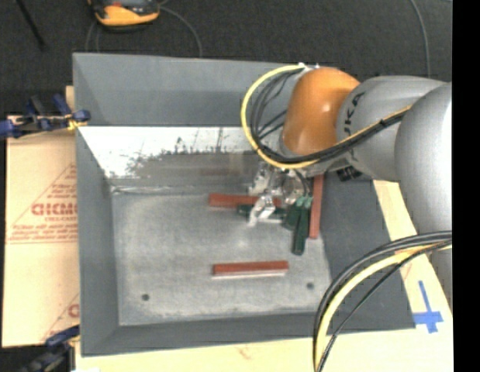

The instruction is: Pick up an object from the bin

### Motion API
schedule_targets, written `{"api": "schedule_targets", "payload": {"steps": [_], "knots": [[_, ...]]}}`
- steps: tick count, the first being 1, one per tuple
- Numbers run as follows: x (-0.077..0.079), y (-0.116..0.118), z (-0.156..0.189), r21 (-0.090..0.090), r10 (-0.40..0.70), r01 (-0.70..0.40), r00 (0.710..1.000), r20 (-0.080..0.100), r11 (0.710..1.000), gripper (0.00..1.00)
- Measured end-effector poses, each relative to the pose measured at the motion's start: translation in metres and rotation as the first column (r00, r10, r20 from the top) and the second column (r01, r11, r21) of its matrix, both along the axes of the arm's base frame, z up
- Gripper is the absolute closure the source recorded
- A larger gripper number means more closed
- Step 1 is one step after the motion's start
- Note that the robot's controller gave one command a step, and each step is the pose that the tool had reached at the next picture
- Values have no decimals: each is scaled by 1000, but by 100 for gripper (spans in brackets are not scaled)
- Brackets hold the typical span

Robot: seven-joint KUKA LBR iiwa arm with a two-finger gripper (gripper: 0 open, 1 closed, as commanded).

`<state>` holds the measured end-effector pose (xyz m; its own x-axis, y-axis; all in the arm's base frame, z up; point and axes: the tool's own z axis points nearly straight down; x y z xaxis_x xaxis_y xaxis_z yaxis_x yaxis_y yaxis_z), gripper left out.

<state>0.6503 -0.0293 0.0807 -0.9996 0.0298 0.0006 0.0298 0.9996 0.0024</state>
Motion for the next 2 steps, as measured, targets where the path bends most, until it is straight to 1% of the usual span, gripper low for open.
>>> {"api": "schedule_targets", "payload": {"steps": [1, 2], "knots": [[0, 0, 0, 0, 0, 0, 1000, 1, 1000, 100], [-13, -23, 198, -6, 67, -67, 998, 7, 998, 100]]}}
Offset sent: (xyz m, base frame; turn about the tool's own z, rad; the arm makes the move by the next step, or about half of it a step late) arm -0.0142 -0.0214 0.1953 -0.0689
